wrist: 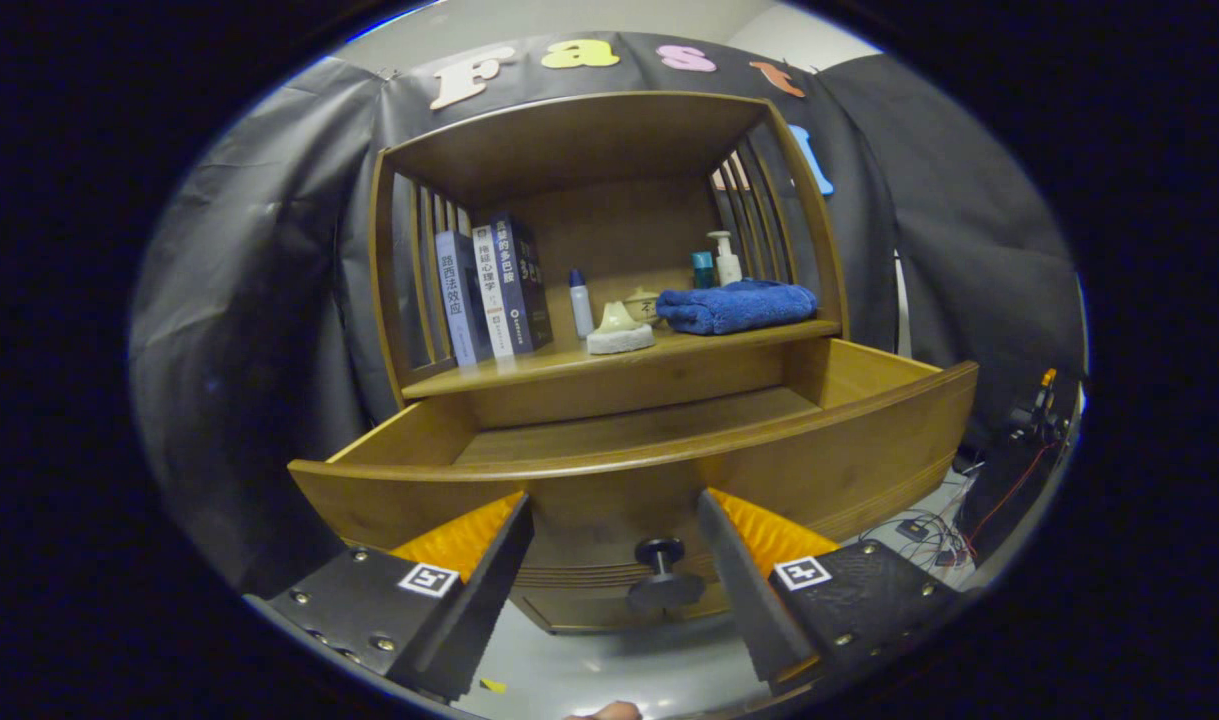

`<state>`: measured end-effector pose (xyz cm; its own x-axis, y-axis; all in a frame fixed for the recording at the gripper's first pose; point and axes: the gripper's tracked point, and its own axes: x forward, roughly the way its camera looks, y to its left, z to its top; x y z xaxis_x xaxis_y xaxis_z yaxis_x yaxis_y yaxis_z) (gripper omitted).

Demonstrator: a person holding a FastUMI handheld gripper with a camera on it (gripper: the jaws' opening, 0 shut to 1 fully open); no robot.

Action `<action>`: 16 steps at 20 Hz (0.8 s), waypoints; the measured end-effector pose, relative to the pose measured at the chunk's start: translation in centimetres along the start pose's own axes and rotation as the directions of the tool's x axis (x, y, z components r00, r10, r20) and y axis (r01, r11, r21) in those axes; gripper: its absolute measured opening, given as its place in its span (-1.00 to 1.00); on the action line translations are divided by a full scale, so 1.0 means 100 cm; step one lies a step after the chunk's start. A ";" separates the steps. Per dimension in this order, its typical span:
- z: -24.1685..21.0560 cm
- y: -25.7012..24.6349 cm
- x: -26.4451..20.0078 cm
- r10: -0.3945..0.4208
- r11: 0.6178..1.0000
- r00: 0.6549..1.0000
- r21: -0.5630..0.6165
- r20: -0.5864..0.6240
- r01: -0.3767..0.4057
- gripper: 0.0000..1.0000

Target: Pull open the drawer, take out the items inside it, and place them on the countertop above the cabinet.

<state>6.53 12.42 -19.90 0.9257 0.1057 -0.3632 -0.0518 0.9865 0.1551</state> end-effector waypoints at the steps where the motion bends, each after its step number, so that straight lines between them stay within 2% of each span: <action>1: 0.000 0.000 0.001 -0.001 1.000 1.000 -0.003 -0.002 0.001 0.98; 8: 0.016 0.003 0.011 0.018 1.000 1.000 -0.016 0.022 -0.017 0.98; 16: 0.019 0.007 0.033 0.013 0.999 1.000 -0.034 -0.013 -0.013 0.99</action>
<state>10.27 13.19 -19.21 0.9200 0.1201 -0.3730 -0.0768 0.9887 0.1288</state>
